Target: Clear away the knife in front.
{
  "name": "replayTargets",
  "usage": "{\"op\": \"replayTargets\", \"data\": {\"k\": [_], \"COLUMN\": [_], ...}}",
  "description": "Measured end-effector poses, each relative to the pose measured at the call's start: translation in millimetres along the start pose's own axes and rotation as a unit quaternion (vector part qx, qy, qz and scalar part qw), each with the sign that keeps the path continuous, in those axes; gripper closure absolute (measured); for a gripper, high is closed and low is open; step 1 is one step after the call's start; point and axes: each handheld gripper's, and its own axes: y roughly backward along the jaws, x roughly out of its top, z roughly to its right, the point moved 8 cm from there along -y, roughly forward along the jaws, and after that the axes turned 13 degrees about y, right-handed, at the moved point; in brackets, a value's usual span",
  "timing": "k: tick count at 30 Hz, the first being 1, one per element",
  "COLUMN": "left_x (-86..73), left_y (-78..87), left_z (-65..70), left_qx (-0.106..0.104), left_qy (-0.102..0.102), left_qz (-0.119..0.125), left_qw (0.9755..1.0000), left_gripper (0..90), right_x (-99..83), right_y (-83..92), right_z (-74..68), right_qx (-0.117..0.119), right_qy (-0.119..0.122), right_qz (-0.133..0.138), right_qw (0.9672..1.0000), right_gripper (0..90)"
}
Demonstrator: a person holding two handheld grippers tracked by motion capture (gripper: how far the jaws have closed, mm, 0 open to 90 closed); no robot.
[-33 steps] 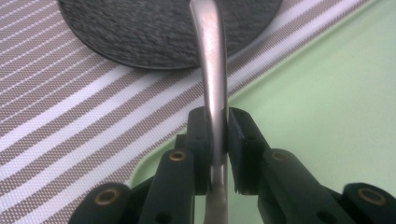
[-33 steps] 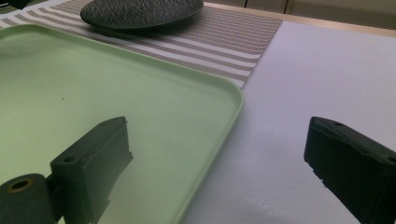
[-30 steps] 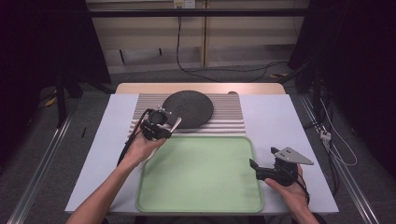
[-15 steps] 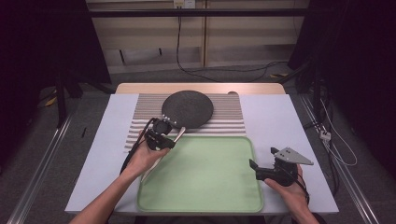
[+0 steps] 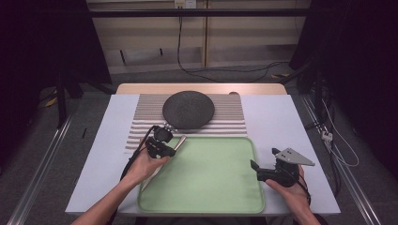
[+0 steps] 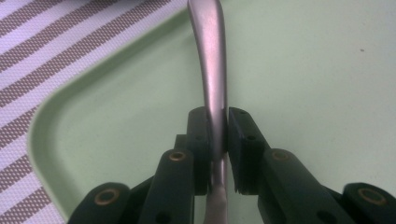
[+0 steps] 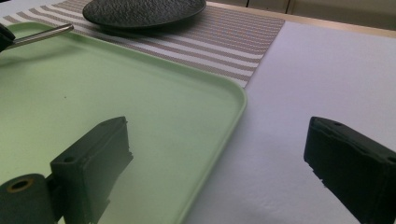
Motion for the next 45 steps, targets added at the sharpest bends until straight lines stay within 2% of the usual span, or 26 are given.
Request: {"op": "replayTargets", "data": {"k": [3,5,9,12,15,29,35,41,44,45], "left_x": [-5.3,-8.7,-15.9,-19.2,-21.9,-26.8,-22.7,-22.4,-23.4,-23.7], "left_y": [-0.4,-0.2,-0.8,-2.8,-6.2,-3.3,-5.7,-5.7,-4.9,-4.7], "left_z": [4.2,5.0,8.2,8.3,8.1,3.8,3.5,2.8,1.6,2.9], "left_qx": [-0.004,0.001,-0.005,-0.002,-0.005,-0.012,-0.008,-0.015,-0.01,-0.019], "left_qy": [0.0,-0.008,-0.003,-0.002,0.006,0.019,0.027,0.024,0.002,0.0], "left_qz": [-0.003,-0.008,-0.018,-0.021,-0.018,-0.014,-0.008,-0.011,-0.012,-0.012], "left_qw": [1.0,0.9999,0.9998,0.9998,0.9998,0.9996,0.9996,0.9995,0.9999,0.9997], "left_gripper": [80.0,80.0,79.9,79.9,79.9,79.7,79.8,78.5,68.3,66.7], "right_x": [0.0,0.0,0.2,0.4,0.5,1.0,1.2,0.9,0.9,1.0], "right_y": [0.0,-0.1,-0.3,-0.2,0.0,0.9,0.8,0.4,0.7,1.0], "right_z": [-0.3,-0.4,-0.4,-0.6,-1.0,-1.8,-2.1,-1.7,-2.1,-2.3], "right_qx": [0.0,0.0,-0.001,0.0,0.001,0.002,0.002,0.002,0.002,0.003], "right_qy": [-0.001,0.0,0.0,0.001,0.002,0.004,0.005,0.004,0.005,0.004], "right_qz": [0.0,-0.001,-0.001,-0.001,0.0,0.002,0.001,0.001,0.001,0.001], "right_qw": [1.0,1.0,1.0,1.0,1.0,1.0,1.0,1.0,1.0,1.0], "right_gripper": [6.9,6.9,6.9,6.9,6.9,7.0,7.0,7.0,7.0,6.9]}}
